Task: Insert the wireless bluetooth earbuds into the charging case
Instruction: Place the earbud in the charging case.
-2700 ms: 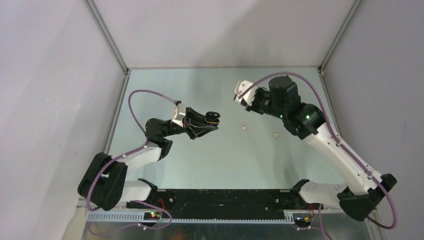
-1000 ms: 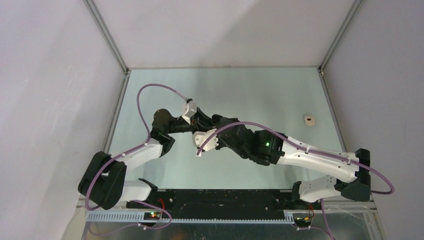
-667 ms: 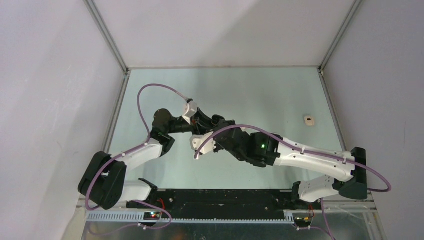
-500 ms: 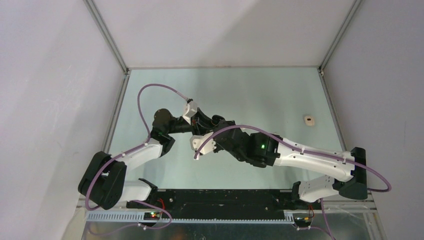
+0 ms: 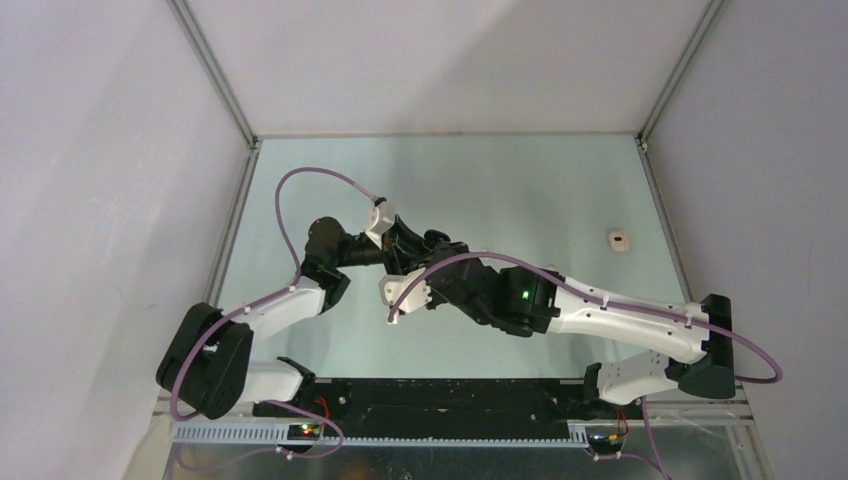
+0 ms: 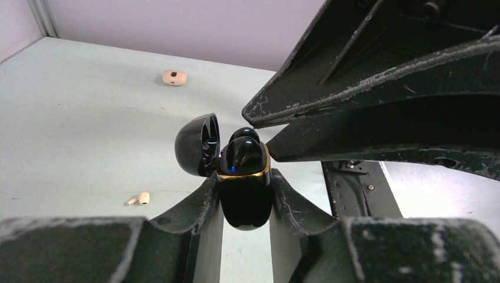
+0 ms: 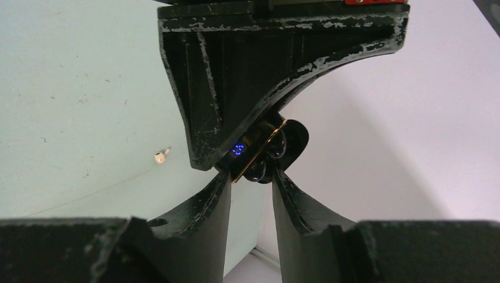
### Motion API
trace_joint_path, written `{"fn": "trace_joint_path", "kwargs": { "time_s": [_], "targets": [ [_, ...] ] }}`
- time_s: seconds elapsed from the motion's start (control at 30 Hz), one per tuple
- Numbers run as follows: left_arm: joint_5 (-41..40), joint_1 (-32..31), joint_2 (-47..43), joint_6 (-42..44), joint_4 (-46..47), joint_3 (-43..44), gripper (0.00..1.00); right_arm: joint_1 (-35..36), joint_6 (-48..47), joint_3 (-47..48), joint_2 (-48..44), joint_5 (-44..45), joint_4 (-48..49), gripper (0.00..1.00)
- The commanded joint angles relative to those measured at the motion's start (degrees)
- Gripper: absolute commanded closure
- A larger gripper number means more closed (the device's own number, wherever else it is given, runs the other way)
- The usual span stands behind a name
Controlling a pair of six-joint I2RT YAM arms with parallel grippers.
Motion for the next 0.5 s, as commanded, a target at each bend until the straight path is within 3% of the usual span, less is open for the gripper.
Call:
{"fn": "trace_joint_path", "kwargs": {
  "time_s": [0.0, 0.27, 0.47],
  "targets": [
    [0.3, -0.3, -0.3, 1.4, 2.1, 2.6, 1.0, 0.4, 1.5, 0.4, -1.7, -1.5, -0.9, 0.63],
    [0.7, -0.3, -0.4, 1.7, 1.9, 2.7, 1.0, -0.4, 4.4, 5.8, -3.2, -4.4, -5.8, 0.56],
    [1.8, -0.3, -0.5, 1.8, 2.0, 2.8, 1.0, -6.9, 11.4, 17.4, -5.8, -15.9, -14.9, 0.48]
  ]
}}
